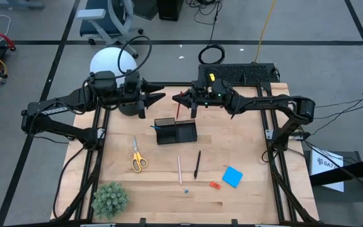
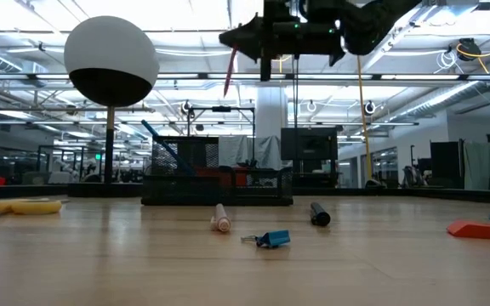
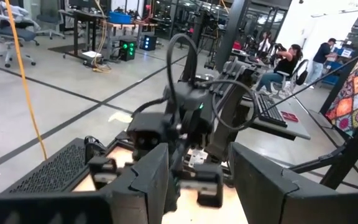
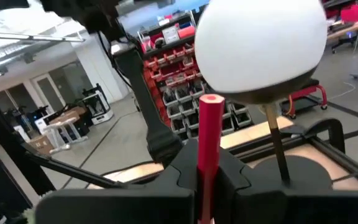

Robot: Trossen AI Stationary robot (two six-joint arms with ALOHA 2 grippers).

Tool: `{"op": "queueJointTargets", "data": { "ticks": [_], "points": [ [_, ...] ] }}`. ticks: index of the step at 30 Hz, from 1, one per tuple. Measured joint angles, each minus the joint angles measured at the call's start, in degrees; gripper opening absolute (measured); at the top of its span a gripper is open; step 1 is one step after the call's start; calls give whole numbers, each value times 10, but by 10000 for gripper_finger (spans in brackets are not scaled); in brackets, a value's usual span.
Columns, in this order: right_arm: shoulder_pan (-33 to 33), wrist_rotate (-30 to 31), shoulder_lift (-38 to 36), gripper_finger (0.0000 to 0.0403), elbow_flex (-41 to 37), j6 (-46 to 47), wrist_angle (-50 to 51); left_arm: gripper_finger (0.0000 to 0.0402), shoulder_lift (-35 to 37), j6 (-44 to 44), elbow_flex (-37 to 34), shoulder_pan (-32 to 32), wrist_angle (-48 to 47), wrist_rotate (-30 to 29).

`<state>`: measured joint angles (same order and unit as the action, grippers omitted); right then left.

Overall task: Pick and place office supplies into organizer
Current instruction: Put the red pencil into the black organizer

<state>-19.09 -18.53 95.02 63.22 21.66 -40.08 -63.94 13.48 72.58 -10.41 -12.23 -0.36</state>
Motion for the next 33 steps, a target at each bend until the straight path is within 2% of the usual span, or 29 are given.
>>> {"op": "queueJointTargets", "data": {
  "ticks": [13,22,33],
  "points": [
    [0,-59,96,7,74,-27,-3,166,0,6,0,0,0,-2],
    [0,-84,126,7,75,-74,32,166,0,8,0,0,0,-2],
    [0,-87,167,7,75,-76,27,166,0,9,0,0,0,-2]
  ]
}}
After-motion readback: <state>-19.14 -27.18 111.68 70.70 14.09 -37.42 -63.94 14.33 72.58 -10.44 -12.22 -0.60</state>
